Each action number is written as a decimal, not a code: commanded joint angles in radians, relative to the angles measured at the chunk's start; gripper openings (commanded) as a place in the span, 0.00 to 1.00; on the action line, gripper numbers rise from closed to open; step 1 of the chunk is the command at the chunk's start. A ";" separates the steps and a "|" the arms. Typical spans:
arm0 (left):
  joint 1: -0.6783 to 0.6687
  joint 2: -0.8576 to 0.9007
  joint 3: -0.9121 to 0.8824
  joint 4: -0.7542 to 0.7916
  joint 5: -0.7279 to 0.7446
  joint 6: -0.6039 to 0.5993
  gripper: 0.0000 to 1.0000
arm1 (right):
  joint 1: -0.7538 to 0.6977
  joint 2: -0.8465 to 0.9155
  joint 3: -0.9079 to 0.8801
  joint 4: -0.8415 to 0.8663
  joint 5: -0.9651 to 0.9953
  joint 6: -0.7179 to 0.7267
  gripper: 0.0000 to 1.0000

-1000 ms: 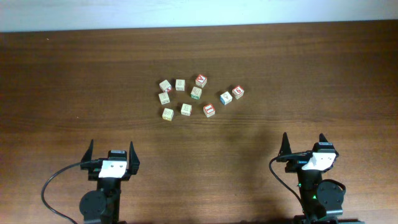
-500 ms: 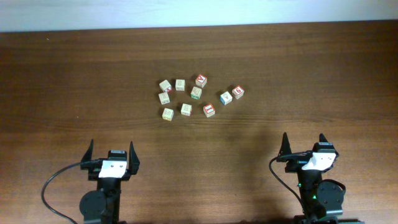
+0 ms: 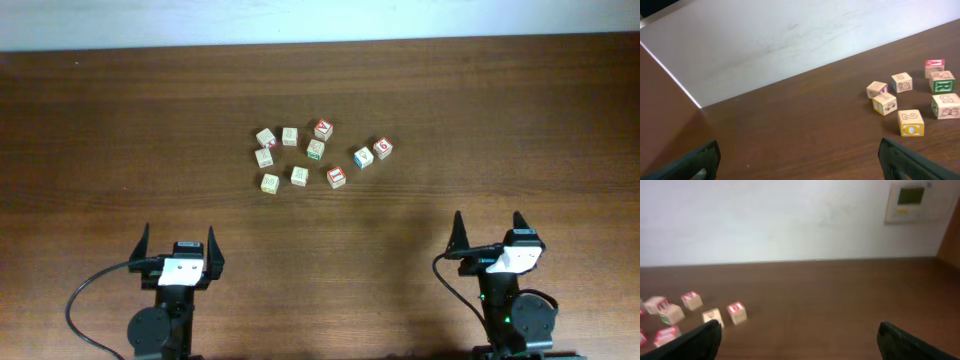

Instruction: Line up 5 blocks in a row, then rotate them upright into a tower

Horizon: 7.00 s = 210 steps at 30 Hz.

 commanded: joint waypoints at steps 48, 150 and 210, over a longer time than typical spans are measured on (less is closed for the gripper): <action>-0.002 1.555 1.504 -0.798 0.311 -0.157 0.99 | 0.380 2.031 1.558 -0.737 -0.304 0.253 0.71; -0.002 1.555 1.504 -0.798 0.311 -0.157 0.99 | 0.366 2.098 1.776 -1.137 -0.421 0.195 0.27; -0.002 1.555 1.503 -0.798 0.311 -0.156 0.99 | 0.541 2.063 1.527 -0.503 -0.192 0.543 0.47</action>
